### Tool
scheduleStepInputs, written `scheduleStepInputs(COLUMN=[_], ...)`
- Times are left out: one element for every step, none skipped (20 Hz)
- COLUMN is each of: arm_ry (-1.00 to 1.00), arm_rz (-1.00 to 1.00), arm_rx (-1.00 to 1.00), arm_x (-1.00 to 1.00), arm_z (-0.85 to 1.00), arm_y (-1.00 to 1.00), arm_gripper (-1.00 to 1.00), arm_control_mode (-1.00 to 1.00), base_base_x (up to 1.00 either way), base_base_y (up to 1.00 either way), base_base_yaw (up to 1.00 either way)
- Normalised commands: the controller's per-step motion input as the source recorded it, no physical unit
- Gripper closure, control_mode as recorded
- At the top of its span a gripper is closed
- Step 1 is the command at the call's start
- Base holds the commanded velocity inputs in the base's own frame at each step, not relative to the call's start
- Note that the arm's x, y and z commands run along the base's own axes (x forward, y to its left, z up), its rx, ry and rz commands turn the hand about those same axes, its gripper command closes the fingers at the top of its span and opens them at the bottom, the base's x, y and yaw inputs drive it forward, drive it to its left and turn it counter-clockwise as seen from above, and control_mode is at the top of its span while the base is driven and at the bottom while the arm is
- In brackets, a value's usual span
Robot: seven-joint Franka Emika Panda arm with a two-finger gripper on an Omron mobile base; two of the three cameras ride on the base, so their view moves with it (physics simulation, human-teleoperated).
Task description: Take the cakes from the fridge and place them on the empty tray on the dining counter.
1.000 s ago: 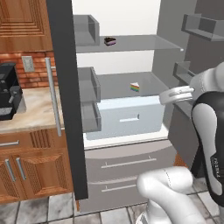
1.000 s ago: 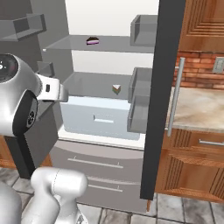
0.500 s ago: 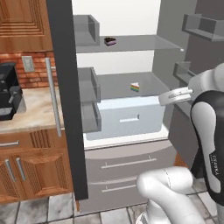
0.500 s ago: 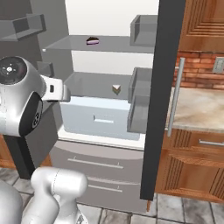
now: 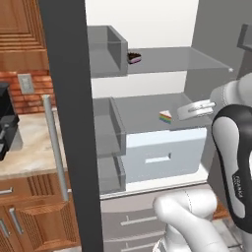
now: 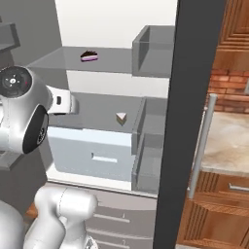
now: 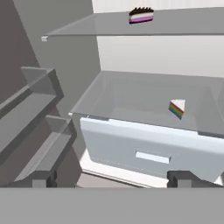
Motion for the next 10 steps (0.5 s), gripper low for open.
scheduleStepInputs(arm_ry=[0.0,0.0,0.0,0.0,0.0,0.0,0.0,0.0,0.0,0.0], arm_rz=[0.0,0.0,0.0,0.0,0.0,0.0,0.0,0.0,0.0,0.0], arm_rx=[0.0,0.0,0.0,0.0,0.0,0.0,0.0,0.0,0.0,0.0], arm_x=[0.0,0.0,0.0,0.0,0.0,0.0,0.0,0.0,0.0,0.0], arm_z=[0.0,0.0,0.0,0.0,0.0,0.0,0.0,0.0,0.0,0.0], arm_y=[0.0,0.0,0.0,0.0,0.0,0.0,0.0,0.0,0.0,0.0], arm_gripper=[-1.0,-1.0,-1.0,-1.0,-1.0,-1.0,-1.0,-1.0,-1.0,-1.0], arm_control_mode=[1.0,1.0,1.0,1.0,1.0,1.0,1.0,1.0,1.0,1.0], base_base_x=[1.0,1.0,1.0,1.0,1.0,1.0,1.0,0.99,0.94,0.85], base_base_y=[-0.04,-0.04,-0.07,-0.09,-0.11,-0.12,-0.14,-0.16,-0.17,-0.17], base_base_yaw=[0.0,0.0,0.0,0.0,0.0,0.0,0.0,0.0,0.0,0.0])
